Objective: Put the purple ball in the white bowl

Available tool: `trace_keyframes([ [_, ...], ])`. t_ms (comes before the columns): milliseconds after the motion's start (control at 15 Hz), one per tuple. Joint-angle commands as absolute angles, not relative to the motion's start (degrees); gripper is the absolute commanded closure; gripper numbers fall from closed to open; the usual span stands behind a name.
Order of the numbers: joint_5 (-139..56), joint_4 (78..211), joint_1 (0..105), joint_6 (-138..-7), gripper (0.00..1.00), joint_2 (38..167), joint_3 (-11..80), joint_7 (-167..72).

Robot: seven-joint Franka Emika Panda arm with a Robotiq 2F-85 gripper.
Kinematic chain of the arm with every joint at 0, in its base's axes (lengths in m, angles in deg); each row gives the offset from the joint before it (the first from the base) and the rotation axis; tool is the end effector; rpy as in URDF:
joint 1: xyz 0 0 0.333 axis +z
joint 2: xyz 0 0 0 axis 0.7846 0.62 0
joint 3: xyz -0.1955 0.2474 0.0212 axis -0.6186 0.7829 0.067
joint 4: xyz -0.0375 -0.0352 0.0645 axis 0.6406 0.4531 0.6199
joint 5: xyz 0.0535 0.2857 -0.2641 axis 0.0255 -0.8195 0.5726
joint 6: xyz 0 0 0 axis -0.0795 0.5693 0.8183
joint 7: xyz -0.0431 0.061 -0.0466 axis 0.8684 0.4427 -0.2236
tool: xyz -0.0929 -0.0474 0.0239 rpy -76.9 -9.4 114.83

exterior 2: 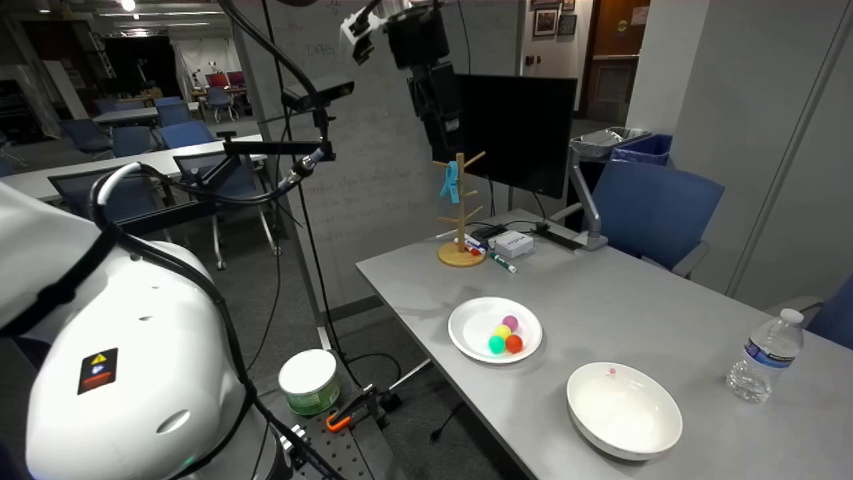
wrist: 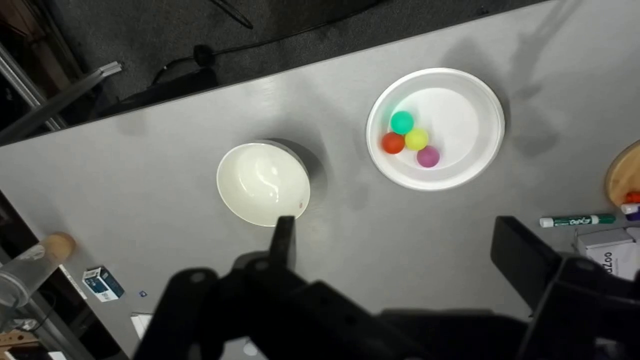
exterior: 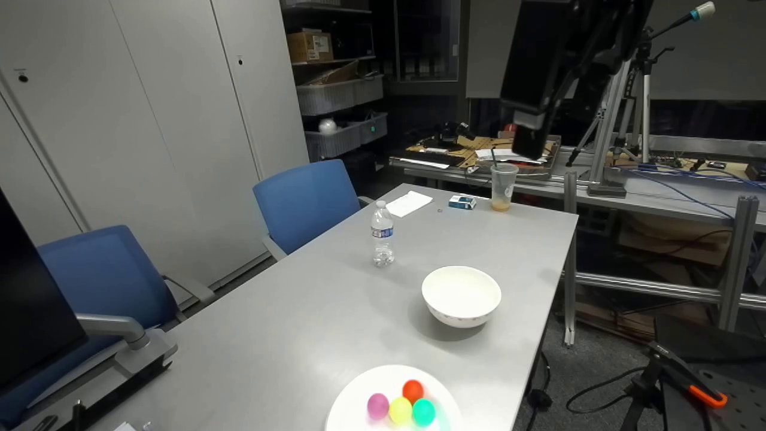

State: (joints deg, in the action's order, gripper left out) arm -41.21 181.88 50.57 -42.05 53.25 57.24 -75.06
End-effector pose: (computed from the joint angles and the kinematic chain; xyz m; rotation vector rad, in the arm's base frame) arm 0.3724 0.1374 0.5686 2.9255 -0.4248 0.2664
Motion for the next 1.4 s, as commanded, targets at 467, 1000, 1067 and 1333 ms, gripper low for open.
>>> trace_keyframes([
  [467,-41.75,177.95,52.63,-44.37,0.00,60.46,56.45,-75.87],
  [1000,-41.96,177.89,53.47,-46.16,0.00,62.96,55.38,-74.39],
  [1067,-42.72,178.56,53.89,-47.45,0.00,63.50,54.87,-73.07],
  [1333,-50.86,183.46,56.44,-59.32,0.00,65.86,50.87,-63.96],
])
